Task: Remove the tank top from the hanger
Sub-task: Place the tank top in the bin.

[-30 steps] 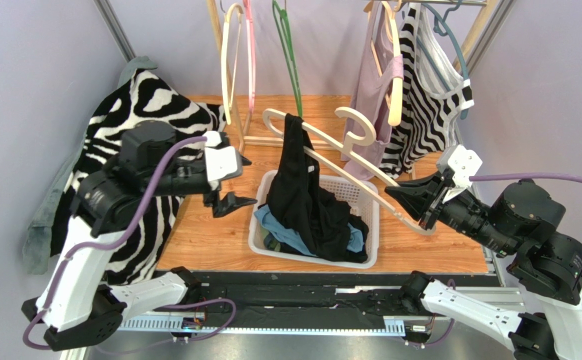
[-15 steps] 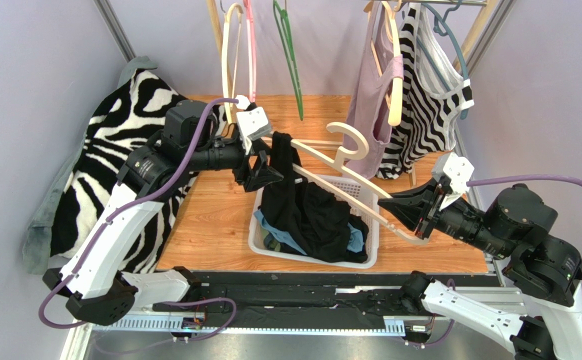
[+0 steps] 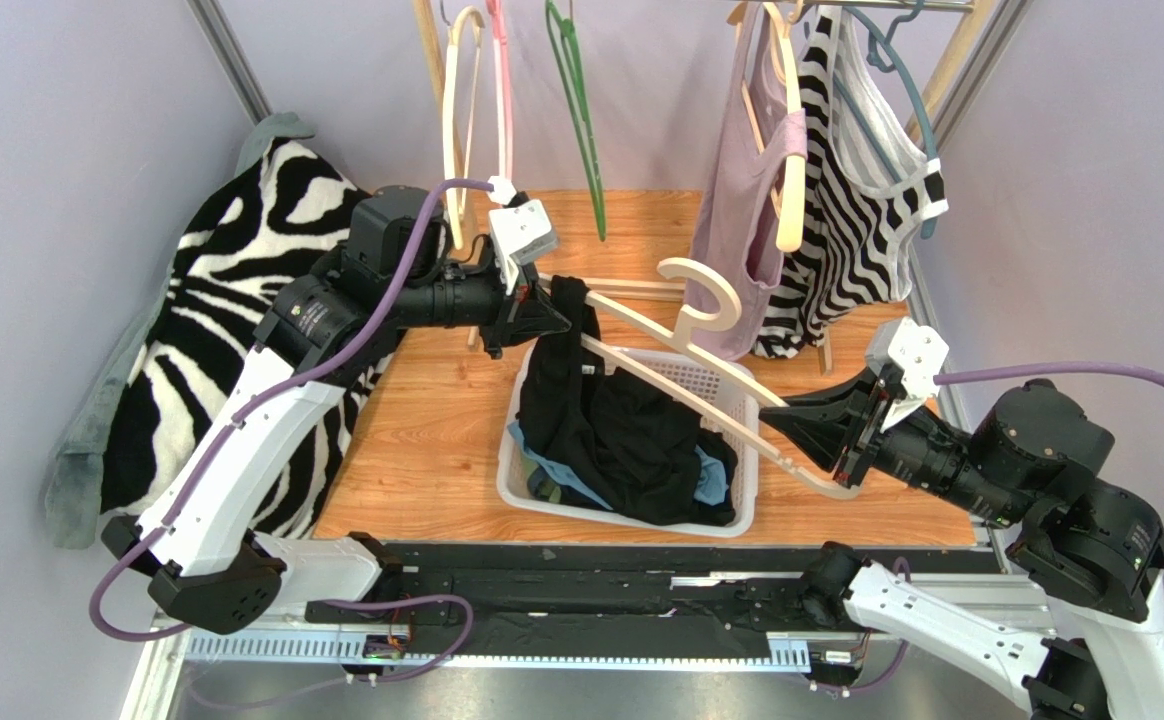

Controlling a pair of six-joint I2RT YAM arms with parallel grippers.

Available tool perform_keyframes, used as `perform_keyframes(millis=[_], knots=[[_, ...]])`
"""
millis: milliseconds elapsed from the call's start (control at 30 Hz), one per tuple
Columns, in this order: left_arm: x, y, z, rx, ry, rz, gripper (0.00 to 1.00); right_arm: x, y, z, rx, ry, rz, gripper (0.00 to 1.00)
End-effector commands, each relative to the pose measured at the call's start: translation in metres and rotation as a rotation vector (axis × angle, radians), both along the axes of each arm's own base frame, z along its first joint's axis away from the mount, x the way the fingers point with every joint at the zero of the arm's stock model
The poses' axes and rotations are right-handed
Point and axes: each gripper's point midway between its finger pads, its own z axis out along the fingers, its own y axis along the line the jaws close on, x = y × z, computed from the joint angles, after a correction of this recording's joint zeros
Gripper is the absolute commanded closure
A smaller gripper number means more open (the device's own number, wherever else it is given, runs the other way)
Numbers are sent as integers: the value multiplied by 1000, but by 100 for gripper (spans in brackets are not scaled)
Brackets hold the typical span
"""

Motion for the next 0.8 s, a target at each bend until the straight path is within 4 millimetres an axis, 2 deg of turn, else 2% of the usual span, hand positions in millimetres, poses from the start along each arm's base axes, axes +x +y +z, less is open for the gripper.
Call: perform_keyframes(millis=[0, 167, 300, 367, 400, 433, 500, 533, 600, 667, 733, 767], knots=[[-4, 7, 32, -54, -92, 11, 100, 1, -12, 13, 15, -42, -47, 100], [-1, 16, 45, -54, -147, 53, 100, -4, -25, 3, -25, -5, -73, 100], [18, 32, 59, -45, -204, 186, 100, -25, -43, 3, -45, 34, -60, 100], [23, 34, 59, -41, -212, 207, 100, -37, -51, 9, -42, 52, -39, 100], [21, 32, 58, -41, -207, 195, 100, -46, -59, 4, -55, 102, -45, 100], [20, 31, 57, -44, -198, 186, 100, -55, -68, 28, -7, 82, -46, 100], [14, 25, 57, -57, -179, 142, 100, -64, -81, 36, 18, 99, -69, 100], [12, 23, 56, -62, -168, 126, 100, -67, -90, 50, 51, 70, -88, 100], [4, 13, 58, -71, -149, 65, 100, -51, -106, 56, 55, 43, -218, 100], [-3, 7, 53, -56, -133, 23, 100, -32, -108, 59, 48, 35, -306, 100], [-12, -4, 38, -16, -127, -37, 100, -19, -98, 69, 73, 19, -322, 100], [-17, -8, 31, 2, -128, -63, 100, -4, -87, 68, 58, 38, -348, 100]])
